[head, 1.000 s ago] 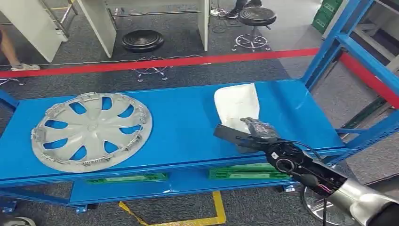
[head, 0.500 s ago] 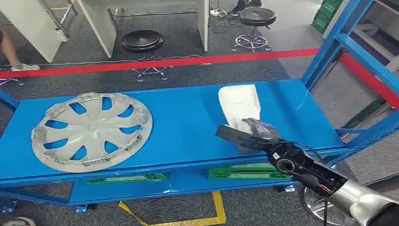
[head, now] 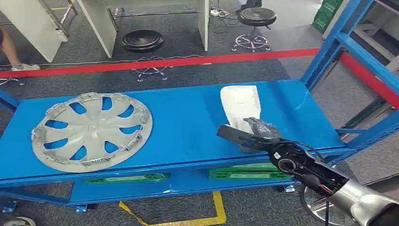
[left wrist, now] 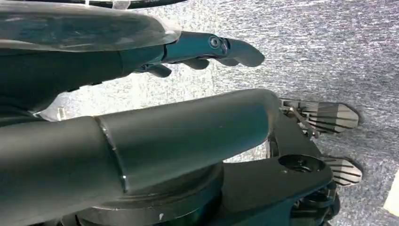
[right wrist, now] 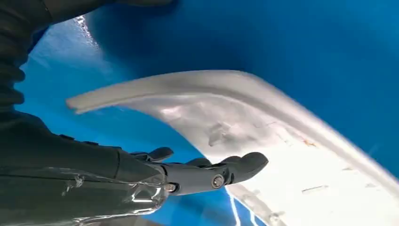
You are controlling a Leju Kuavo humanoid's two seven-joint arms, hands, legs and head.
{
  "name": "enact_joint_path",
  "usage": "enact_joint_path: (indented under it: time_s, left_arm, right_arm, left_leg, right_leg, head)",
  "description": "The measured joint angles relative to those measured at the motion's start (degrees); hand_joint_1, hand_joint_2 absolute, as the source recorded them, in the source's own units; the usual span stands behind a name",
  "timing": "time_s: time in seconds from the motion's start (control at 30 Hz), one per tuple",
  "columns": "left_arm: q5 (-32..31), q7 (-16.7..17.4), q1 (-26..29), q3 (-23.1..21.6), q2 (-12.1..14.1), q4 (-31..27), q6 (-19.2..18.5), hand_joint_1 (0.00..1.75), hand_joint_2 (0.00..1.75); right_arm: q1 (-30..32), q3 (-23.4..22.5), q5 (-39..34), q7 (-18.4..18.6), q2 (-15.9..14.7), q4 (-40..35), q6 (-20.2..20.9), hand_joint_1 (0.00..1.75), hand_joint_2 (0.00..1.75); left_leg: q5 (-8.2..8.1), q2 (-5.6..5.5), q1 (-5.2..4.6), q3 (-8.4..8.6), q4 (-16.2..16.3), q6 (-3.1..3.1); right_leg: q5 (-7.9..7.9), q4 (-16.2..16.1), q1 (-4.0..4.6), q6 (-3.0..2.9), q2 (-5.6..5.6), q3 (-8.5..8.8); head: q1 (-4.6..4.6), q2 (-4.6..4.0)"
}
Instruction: Take the parts from the cabinet and place them on the table.
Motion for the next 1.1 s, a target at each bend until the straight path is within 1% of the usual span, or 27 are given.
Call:
enact_joint_path:
  time_s: [0.13,0.17,0.2,0.27,0.3,0.37,0.43,0.6,0.7,0.77,0.8,0.87,0.97,1.0,1.1]
  left_arm:
    - [-0.1,0.0,0.0,0.0,0.0,0.0,0.0,0.0,0.0]
    - [-0.1,0.0,0.0,0.0,0.0,0.0,0.0,0.0,0.0]
    - [-0.1,0.0,0.0,0.0,0.0,0.0,0.0,0.0,0.0]
    - [-0.1,0.0,0.0,0.0,0.0,0.0,0.0,0.0,0.0]
    - [-0.1,0.0,0.0,0.0,0.0,0.0,-0.1,0.0,0.0]
    - [-0.1,0.1,0.0,0.0,0.0,0.0,-0.2,0.0,0.0]
    - [-0.1,0.1,0.0,-0.1,0.0,0.0,-0.2,0.0,0.0]
    - [-0.1,0.1,0.0,-0.4,0.0,0.0,-0.2,0.0,0.0]
    - [-0.1,0.1,0.0,-0.5,0.0,0.0,-0.2,0.0,0.0]
    - [-0.1,0.1,0.0,-0.5,0.0,0.0,-0.2,0.0,0.0]
    - [0.0,0.1,0.0,-0.6,0.0,0.0,-0.2,0.0,0.0]
    - [0.0,0.1,0.0,-0.6,0.0,0.0,-0.2,0.0,0.0]
    - [0.1,0.1,0.0,-0.6,0.0,0.0,-0.2,0.0,0.0]
    - [0.1,0.1,0.0,-0.6,0.0,0.0,-0.2,0.0,0.0]
    - [0.1,0.1,0.0,-0.6,-0.1,0.0,-0.2,0.0,0.0]
  right_arm:
    - [0.0,0.0,0.1,0.0,0.0,0.0,0.0,0.02,1.75]
    - [0.0,0.0,0.1,0.0,0.0,0.0,0.0,0.23,1.75]
    - [0.0,-0.1,0.1,0.0,0.0,0.0,0.0,0.79,1.75]
    - [0.2,-0.1,0.1,0.0,0.0,0.0,0.0,1.48,1.75]
    - [0.3,-0.1,0.1,0.0,0.0,0.0,0.0,1.61,1.75]
    - [0.6,-0.2,0.3,0.0,0.0,0.0,0.0,1.66,1.75]
    - [0.8,-0.3,0.4,0.0,0.0,0.0,0.0,1.68,1.75]
    - [0.8,-0.5,0.6,0.0,0.0,-0.1,0.0,1.66,1.75]
    - [0.8,-0.8,0.7,0.0,0.0,-0.1,-0.1,1.61,1.75]
    - [0.8,-1.0,0.9,0.0,0.0,-0.2,-0.1,1.66,1.75]
    - [0.8,-1.0,1.0,0.0,0.0,-0.2,-0.1,1.64,1.75]
    - [0.8,-1.2,1.1,0.0,0.0,-0.3,0.0,1.68,1.75]
    - [0.7,-1.3,1.3,0.0,0.0,-0.3,0.0,1.68,1.75]
    - [0.7,-1.3,1.3,0.0,0.0,-0.3,0.0,1.64,1.75]
    - [0.7,-1.3,1.3,0.0,0.0,-0.4,0.1,1.66,1.75]
  left_leg:
    - [0.0,0.0,0.0,0.0,0.0,0.0]
    - [0.0,0.0,0.0,0.0,0.0,0.0]
    - [0.0,0.0,0.0,0.0,0.0,0.0]
    - [0.0,0.0,0.0,0.0,0.0,0.0]
    - [0.0,0.0,0.0,0.0,0.0,0.0]
    - [0.0,0.0,0.0,0.0,0.0,0.0]
    - [0.0,0.0,0.0,0.0,0.0,0.0]
    - [0.0,0.0,0.0,0.02,0.0,0.0]
    - [0.0,0.01,0.0,0.05,0.0,0.0]
    - [0.0,0.02,0.0,0.08,0.0,0.0]
    - [0.0,0.02,0.0,0.09,0.0,0.0]
    - [0.0,0.01,0.0,0.13,0.0,0.0]
    - [0.0,0.01,0.0,0.18,0.0,0.0]
    - [0.0,0.01,0.0,0.2,0.0,0.0]
    - [0.0,0.01,0.0,0.23,0.0,0.0]
  right_leg:
    - [0.0,0.0,0.0,0.0,0.0,0.0]
    - [0.0,0.0,0.0,0.0,0.0,0.0]
    - [0.0,0.0,0.0,0.0,0.0,0.0]
    - [0.0,0.0,0.0,0.0,0.0,0.01]
    - [0.0,0.0,0.0,0.0,0.0,0.0]
    - [0.0,0.0,0.0,0.0,0.0,0.0]
    - [0.0,0.0,0.0,0.0,0.0,0.0]
    - [0.0,0.0,0.0,0.0,0.01,0.02]
    - [0.0,0.0,0.0,0.0,0.02,0.04]
    - [0.0,0.0,0.0,0.0,0.02,0.08]
    - [0.0,0.0,0.0,0.0,0.02,0.09]
    - [0.0,0.0,0.0,0.0,0.02,0.13]
    - [0.01,0.0,0.0,0.0,0.02,0.19]
    - [0.01,0.0,0.0,0.0,0.02,0.2]
    - [0.01,0.0,0.0,0.0,0.02,0.23]
  head:
    - [0.0,0.0]
    - [0.0,0.0]
    - [0.0,0.0]
    - [0.0,0.0]
    - [0.0,0.0]
    - [-0.02,0.0]
    - [0.0,0.0]
    - [0.0,0.0]
    - [0.0,0.0]
    - [0.0,0.0]
    - [0.0,0.0]
    - [0.0,0.0]
    - [0.0,0.0]
    - [-0.02,0.0]
    - [0.0,0.0]
